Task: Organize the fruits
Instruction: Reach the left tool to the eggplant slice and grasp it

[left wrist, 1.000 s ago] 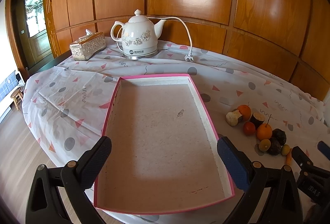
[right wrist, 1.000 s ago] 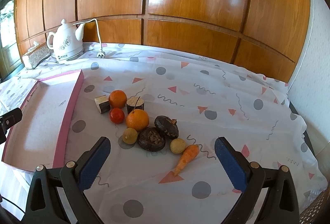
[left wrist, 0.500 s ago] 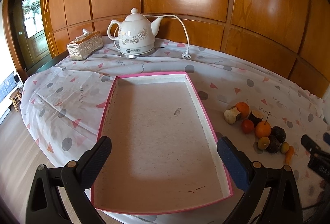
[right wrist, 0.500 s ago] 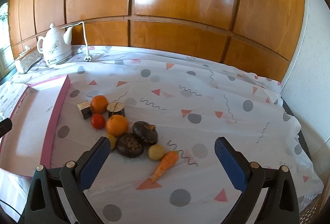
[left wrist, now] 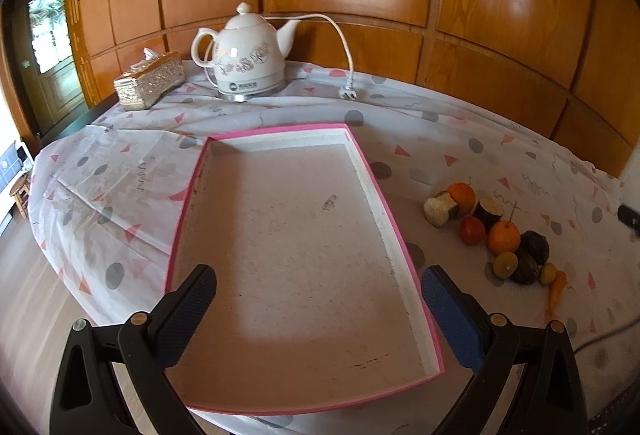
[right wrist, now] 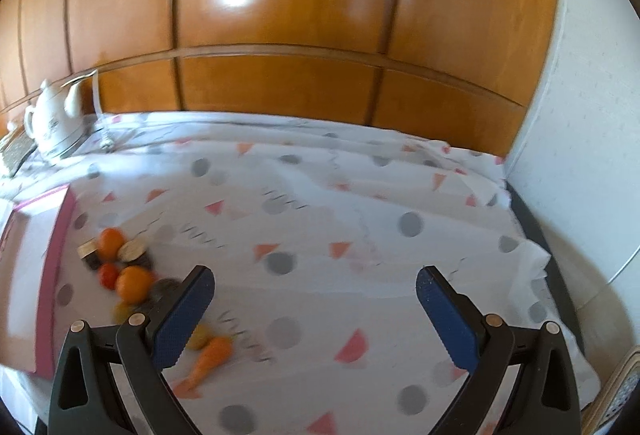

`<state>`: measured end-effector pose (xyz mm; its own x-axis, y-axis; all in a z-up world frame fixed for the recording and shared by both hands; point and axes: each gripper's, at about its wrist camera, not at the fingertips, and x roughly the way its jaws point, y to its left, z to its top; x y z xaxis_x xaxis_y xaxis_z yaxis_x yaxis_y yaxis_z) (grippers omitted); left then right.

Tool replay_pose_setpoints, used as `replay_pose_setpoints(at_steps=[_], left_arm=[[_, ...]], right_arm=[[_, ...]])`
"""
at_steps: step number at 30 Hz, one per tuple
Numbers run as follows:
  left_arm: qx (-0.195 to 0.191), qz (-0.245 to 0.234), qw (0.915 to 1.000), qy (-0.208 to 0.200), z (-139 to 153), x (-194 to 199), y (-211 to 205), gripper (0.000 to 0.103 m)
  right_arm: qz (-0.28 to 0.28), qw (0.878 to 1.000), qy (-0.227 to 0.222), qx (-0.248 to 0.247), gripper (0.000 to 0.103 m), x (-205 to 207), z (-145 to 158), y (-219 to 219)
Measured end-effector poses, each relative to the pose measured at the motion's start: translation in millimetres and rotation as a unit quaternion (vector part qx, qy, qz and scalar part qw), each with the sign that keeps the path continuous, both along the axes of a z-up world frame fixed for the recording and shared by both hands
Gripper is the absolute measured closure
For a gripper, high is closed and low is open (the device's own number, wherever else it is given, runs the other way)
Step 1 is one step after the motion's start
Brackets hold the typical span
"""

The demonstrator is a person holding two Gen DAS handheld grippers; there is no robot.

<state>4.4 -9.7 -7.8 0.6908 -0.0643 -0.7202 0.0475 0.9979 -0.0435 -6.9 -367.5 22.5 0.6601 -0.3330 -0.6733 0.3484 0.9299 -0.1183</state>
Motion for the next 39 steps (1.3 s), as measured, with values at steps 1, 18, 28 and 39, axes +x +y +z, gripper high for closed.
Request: replay_pose_setpoints(at_steps=[1,18,28,39], left_arm=[[-0.005,-0.005,1.0,0.002,-0.7,0.8,-0.9,0.0],[-0.074,-0.089,0.9913,0.062,-3.4,30.2,-26.3,0.003],[-0.026,-0.116,0.9911,0.058,2.4,62.2,-45.5,0.006],[-0.001,-0.198,0.9751,0.099,-14.7,103.6,-83.4,0.033]], right_arm=[[-0.007,1.0,0.0,0.001,0.001,0.8,0.5,-6.8],[-0.068,0.992,0.087,0.059,0.002,18.1,-27.6,-86.9],[-0.271,0.946,0.04,0.176,0.004,-25.0,-33.4,-169.2],[-0.278,0.925,0.073,0.246,0.01,-26.1,-48.1,-177.4]])
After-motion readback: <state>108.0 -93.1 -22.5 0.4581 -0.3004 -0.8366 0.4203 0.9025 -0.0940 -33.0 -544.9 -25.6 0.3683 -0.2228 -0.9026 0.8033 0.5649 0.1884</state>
